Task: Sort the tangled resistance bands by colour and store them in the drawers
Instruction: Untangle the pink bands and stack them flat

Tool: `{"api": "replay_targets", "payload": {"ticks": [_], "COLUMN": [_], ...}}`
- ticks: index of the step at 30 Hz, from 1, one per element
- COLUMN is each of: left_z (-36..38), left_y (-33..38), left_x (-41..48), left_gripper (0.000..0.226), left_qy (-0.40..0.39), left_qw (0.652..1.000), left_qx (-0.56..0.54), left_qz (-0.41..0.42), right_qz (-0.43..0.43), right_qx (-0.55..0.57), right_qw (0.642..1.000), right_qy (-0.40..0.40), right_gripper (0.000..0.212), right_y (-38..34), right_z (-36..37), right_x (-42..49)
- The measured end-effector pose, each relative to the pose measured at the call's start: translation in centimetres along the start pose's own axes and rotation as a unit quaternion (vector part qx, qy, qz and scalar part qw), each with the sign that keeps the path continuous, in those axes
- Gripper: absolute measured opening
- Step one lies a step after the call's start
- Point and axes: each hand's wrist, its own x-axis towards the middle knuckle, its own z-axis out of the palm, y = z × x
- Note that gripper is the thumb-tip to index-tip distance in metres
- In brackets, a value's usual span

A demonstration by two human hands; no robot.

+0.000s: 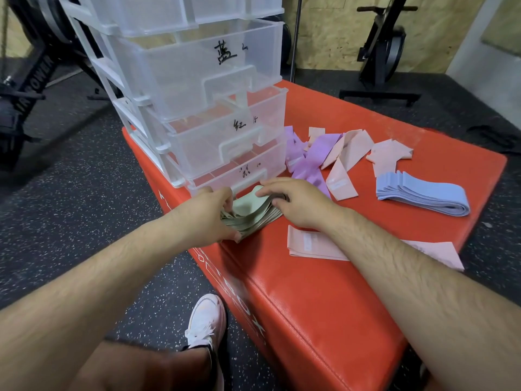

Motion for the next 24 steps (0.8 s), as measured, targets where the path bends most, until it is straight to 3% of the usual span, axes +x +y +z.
{"api": "replay_targets", "payload": {"ticks": [6, 11, 18, 21, 24], "left_z": [0.3, 0.6, 0.6, 0.8, 0.9], "left_y": [0.0, 0.7, 0.8, 0.6, 0.6], "left_x": [0.3, 0.3, 0.6, 0.8, 0.9], "left_gripper": [0.055, 0.052, 0.071, 0.062, 0.055], "left_qy": [0.014, 0.008, 0.022, -0.002, -0.009], "left_qw": [0.999, 0.998, 0.998, 0.998, 0.998], "left_qx": [-0.028, -0.03, 0.006, 0.025, 0.033], "left_qz": [0.037, 0.055, 0.06, 0.049, 0.046], "right_qz": [0.043, 0.057, 0.05, 0.047, 0.099], "right_qx": [0.07, 0.002, 0.038, 0.033, 0.061], "right_qw": [0.996, 0.997, 0.996, 0.997, 0.993], "right_qy": [0.035, 0.045, 0.06, 0.051, 0.02], "right_gripper": [0.054, 0.061, 0.053, 0.051, 0.044], "right_y": [0.5, 0.9, 0.7, 0.2, -0.2], "right_z": [0.1, -0.2, -0.2, -0.3, -0.8], "right_x": [0.3, 0.1, -0.5, -0.8, -0.5]}}
